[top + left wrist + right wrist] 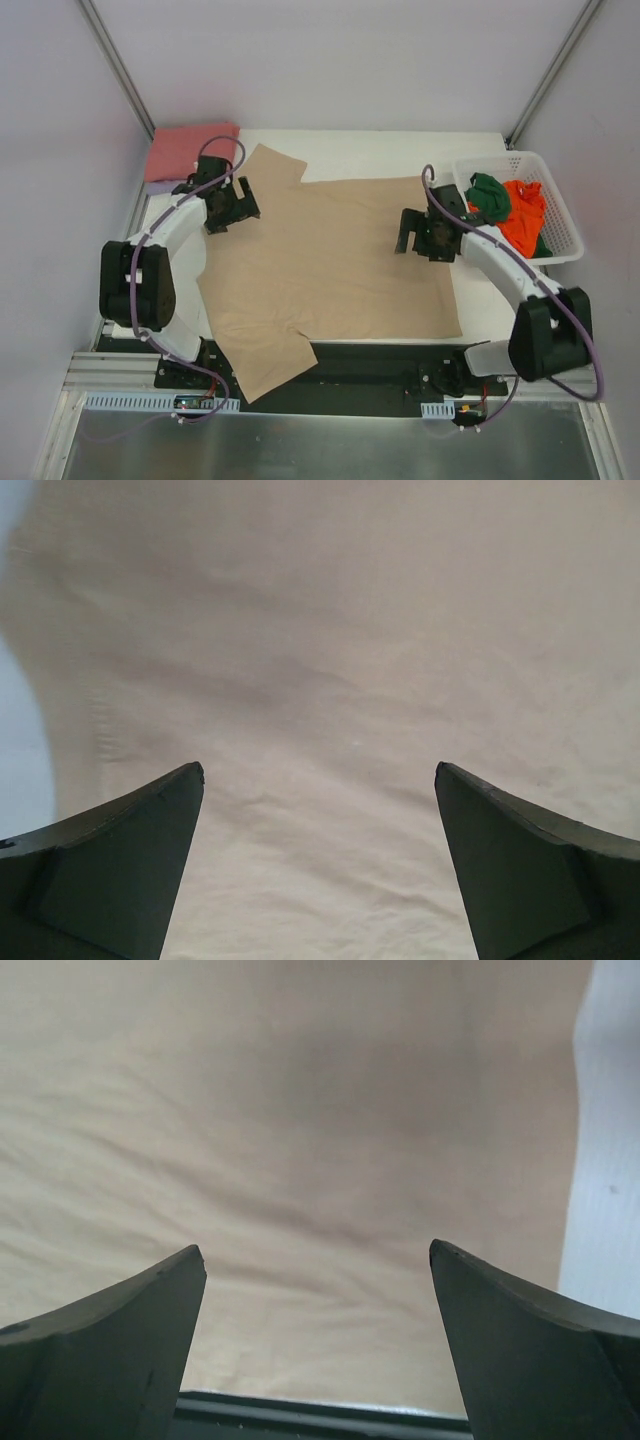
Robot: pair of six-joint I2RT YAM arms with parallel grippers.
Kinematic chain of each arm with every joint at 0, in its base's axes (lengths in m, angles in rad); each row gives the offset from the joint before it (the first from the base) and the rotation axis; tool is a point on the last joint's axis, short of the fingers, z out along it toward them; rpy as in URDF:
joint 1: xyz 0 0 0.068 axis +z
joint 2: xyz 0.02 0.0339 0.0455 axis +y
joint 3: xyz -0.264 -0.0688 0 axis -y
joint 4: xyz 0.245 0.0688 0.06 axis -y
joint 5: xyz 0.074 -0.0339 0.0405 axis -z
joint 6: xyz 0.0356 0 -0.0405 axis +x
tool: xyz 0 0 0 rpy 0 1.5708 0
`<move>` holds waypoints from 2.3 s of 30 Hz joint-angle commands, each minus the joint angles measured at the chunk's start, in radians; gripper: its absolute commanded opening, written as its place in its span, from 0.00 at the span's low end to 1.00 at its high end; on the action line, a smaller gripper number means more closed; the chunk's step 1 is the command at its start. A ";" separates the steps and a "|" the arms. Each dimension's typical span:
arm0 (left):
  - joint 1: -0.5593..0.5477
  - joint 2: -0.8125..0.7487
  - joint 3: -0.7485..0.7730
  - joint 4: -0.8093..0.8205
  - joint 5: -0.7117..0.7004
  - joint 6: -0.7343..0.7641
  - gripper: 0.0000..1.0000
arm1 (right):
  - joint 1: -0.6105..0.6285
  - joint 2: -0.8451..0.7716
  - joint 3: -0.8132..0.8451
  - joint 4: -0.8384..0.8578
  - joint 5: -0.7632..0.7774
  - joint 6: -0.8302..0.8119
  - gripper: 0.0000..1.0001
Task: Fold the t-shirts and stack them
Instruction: Flatten out the tshirt
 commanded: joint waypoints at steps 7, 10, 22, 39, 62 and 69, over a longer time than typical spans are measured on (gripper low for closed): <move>-0.052 0.302 0.236 -0.094 -0.034 0.024 0.99 | 0.013 0.572 0.466 0.029 0.129 -0.032 0.96; -0.052 0.385 0.321 -0.120 -0.022 0.041 0.99 | -0.006 0.693 0.550 -0.003 0.092 -0.015 0.96; -0.051 0.695 0.706 -0.221 0.105 0.079 0.99 | -0.110 0.884 0.801 -0.145 -0.009 -0.075 0.96; -0.039 0.901 1.206 -0.323 0.265 0.141 0.99 | -0.188 1.085 1.285 -0.314 -0.017 -0.167 0.96; -0.364 -0.740 -0.505 -0.165 -0.068 -0.308 0.99 | 0.066 -0.243 -0.070 0.077 0.276 0.017 0.96; -0.460 -1.012 -0.743 -0.272 0.023 -0.525 0.95 | 0.051 -0.492 -0.237 0.015 0.330 0.069 0.96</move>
